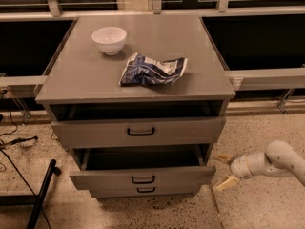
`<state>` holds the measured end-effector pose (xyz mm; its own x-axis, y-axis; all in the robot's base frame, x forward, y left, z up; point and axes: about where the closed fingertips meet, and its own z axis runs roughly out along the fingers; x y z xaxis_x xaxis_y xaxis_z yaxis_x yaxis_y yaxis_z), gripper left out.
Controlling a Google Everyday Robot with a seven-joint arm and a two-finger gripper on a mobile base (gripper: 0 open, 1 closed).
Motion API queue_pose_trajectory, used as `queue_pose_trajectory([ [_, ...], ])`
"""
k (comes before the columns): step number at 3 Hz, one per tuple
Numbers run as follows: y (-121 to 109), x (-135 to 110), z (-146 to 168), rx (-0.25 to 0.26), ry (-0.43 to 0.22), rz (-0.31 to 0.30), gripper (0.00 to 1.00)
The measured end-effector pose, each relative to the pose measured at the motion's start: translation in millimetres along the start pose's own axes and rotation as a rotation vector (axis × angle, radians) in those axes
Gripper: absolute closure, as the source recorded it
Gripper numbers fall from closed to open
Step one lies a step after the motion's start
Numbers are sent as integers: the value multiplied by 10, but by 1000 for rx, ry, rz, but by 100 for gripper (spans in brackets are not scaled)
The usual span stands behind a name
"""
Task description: Open middle drawer
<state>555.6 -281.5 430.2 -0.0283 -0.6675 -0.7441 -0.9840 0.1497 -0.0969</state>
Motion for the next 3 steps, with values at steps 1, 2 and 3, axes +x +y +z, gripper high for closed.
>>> queue_pose_trajectory([
  [1,-84,32,41,3,1,-1,27],
  [2,-137,49,57,6,1,0,27],
  [3,-186,70,81,6,3,2,50],
])
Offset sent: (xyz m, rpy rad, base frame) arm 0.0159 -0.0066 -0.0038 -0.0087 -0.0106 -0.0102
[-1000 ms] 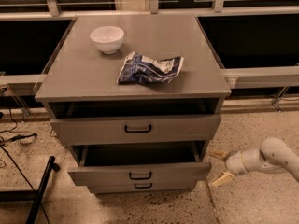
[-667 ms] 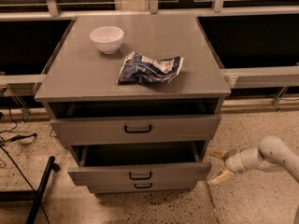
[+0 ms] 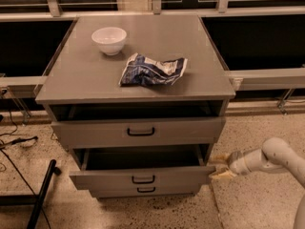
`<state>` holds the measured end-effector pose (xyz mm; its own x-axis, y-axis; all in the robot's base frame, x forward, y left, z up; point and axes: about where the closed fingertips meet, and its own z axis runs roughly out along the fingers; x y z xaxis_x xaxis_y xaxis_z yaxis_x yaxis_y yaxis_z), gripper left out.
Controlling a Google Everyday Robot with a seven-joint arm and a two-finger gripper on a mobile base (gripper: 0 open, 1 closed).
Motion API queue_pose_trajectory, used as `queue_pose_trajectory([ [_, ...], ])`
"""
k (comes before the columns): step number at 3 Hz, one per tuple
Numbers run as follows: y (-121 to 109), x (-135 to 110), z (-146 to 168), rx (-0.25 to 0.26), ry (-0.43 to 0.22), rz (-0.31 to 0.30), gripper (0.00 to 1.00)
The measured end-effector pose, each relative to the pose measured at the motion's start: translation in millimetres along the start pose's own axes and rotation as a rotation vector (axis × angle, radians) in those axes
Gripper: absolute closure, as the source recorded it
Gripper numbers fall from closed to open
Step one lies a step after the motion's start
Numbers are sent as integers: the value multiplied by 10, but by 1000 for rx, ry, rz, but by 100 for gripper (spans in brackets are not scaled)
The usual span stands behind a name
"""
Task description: Open middle drawer
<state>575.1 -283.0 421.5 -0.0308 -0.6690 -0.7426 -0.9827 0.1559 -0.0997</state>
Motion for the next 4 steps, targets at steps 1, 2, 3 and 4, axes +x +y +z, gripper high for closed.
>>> queue_pose_trajectory([
  [1,-30,17,17,1,2,2,39],
  [2,-29,16,18,2,0,3,48],
  [3,-6,-22,6,3,-8,-1,54],
  [4,17,-52,-6,4,-14,-4,57],
])
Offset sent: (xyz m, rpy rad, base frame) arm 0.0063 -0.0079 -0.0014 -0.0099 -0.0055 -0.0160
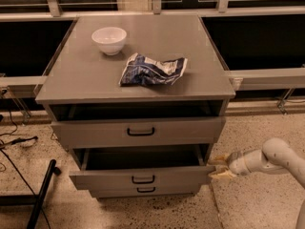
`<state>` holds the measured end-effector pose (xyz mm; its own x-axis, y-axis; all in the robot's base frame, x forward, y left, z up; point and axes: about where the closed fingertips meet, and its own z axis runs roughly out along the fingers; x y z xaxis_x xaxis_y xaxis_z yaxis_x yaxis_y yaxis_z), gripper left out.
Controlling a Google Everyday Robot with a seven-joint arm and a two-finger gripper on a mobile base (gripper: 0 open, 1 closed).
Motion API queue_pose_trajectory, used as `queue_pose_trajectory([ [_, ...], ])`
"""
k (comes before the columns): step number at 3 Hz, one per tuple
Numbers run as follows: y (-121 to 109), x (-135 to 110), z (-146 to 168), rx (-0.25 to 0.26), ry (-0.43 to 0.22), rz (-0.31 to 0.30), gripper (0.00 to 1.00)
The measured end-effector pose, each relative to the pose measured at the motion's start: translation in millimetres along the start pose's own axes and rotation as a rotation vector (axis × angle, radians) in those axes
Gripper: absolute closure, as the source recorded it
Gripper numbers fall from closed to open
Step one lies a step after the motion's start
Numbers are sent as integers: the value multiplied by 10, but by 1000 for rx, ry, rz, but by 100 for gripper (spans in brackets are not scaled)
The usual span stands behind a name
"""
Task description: Open middle drawer
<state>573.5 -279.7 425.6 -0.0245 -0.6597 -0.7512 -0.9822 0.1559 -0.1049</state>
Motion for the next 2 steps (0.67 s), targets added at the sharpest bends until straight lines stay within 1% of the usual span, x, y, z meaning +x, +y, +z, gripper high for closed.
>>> queue_pose_trajectory([
  [1,47,-70,-22,-1,-10,-3,70],
  [2,57,-80,-22,-2,-12,-3,83],
])
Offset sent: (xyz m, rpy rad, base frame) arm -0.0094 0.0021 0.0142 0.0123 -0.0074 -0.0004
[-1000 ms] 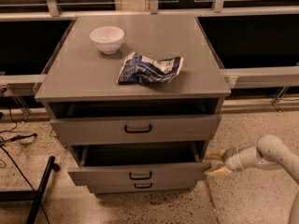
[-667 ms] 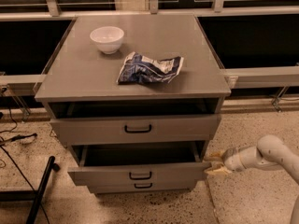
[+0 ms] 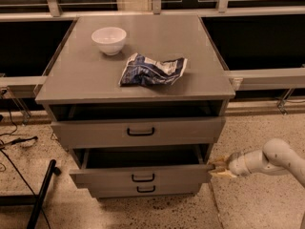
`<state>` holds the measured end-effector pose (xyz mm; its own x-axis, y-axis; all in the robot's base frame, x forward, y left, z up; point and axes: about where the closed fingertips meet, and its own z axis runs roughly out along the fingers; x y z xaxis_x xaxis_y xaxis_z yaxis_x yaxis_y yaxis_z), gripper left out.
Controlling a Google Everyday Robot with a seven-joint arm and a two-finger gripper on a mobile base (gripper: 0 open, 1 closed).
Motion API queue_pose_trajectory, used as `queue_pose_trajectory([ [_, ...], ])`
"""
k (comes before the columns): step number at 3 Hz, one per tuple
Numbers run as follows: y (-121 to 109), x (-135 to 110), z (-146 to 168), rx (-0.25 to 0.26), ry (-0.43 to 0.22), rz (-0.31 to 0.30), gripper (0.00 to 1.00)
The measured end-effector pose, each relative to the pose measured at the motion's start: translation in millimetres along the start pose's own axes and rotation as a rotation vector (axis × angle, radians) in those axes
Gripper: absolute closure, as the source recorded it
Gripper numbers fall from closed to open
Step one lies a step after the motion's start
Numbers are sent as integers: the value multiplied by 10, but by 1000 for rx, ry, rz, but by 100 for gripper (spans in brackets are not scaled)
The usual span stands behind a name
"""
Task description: Open middle drawer
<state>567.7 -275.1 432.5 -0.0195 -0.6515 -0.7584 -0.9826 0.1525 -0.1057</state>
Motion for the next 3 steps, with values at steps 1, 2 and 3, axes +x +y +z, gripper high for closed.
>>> queue_pose_trajectory([
  [1,31,-18,29,-7,-3,3,100],
  [2,80,-32,9,-4,-10,7,100],
  [3,135,-43,-22,9,-15,5,100],
])
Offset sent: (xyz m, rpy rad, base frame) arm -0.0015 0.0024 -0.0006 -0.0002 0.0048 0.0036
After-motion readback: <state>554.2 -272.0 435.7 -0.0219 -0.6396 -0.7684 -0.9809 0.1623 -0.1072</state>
